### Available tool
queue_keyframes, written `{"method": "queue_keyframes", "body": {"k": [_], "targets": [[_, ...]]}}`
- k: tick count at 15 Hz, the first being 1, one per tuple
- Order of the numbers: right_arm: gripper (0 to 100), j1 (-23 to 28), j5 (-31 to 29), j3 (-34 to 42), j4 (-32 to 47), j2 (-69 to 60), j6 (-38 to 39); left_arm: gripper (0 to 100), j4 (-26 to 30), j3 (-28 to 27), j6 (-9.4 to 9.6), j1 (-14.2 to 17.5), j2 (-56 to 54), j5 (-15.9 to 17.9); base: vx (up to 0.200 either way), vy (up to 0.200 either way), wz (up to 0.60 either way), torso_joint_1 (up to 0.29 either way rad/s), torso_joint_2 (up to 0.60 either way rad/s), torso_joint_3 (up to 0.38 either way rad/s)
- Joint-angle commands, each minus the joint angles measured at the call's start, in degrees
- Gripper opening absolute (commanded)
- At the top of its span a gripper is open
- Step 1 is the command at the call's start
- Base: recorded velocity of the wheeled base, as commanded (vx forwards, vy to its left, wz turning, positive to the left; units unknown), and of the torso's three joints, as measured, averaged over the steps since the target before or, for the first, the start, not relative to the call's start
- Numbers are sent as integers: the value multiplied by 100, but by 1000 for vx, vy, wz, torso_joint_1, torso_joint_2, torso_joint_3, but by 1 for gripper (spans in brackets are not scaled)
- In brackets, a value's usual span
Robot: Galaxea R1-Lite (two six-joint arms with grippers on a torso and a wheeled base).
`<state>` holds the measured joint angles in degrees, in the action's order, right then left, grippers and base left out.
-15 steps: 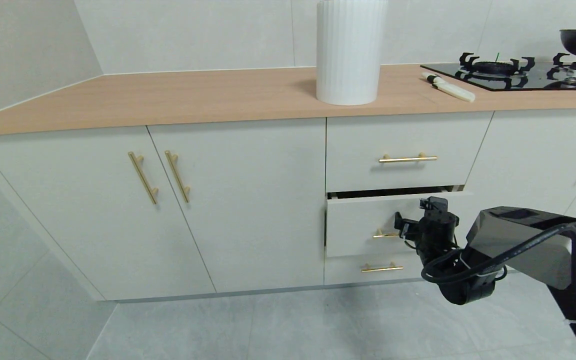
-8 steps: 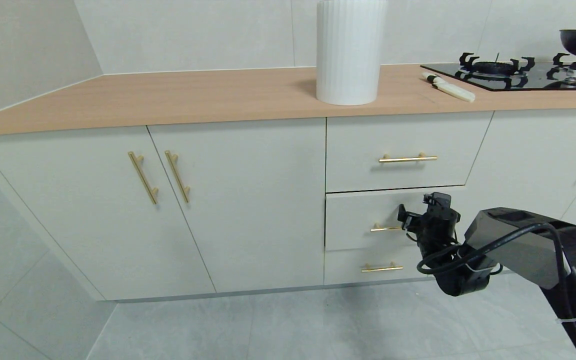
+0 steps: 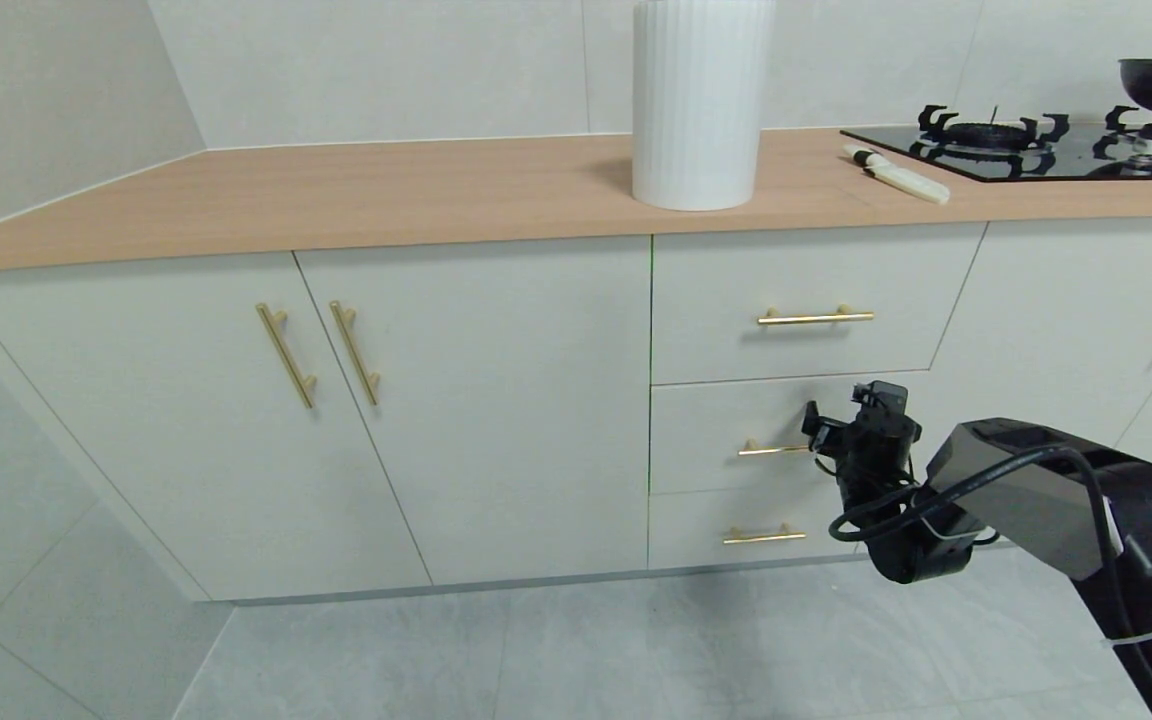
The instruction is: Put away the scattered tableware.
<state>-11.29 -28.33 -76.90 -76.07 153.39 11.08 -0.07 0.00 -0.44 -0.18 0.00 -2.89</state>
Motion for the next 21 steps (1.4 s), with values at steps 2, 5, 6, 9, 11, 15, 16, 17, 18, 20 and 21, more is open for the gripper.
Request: {"method": "queue_keyframes", "body": {"k": [2,5,6,9,11,15,16,17,18,20,21], "targets": [[100,4,3,-18,-4,6,-1,100,-1,0,0,1,0,-1,0,0,0,0,0,0],[100,136,-41,-291,40,50,-9,100,-1,0,-9,1,0,-1,0,0,0,0,0,0],[100,171,-41,-299,40,59,-9,100,-1,0,0,1,0,-1,0,0,0,0,0,0],[100,188,-41,-273,48,33,-9,100,-1,0,-9,1,0,-1,0,0,0,0,0,0],[100,188,-67,-185,40,-29,-9,100,-1,0,0,1,0,-1,0,0,0,0,0,0],[100,180,12,861,48,-697,-1,100,-1,0,0,1,0,-1,0,0,0,0,0,0],[100,180,117,1291,57,-1004,-1,100,-1,0,-9,1,0,-1,0,0,0,0,0,0],[100,180,407,2223,101,-1795,-1,100,-1,0,0,1,0,-1,0,0,0,0,0,0],[100,144,486,2865,207,-2384,-1,100,-1,0,0,1,0,-1,0,0,0,0,0,0],[100,-66,522,3902,374,-3509,-1,100,-1,0,-9,1,0,-1,0,0,0,0,0,0],[100,-102,513,4403,453,-4142,-18,100,-1,0,0,1,0,-1,0,0,0,0,0,0]]}}
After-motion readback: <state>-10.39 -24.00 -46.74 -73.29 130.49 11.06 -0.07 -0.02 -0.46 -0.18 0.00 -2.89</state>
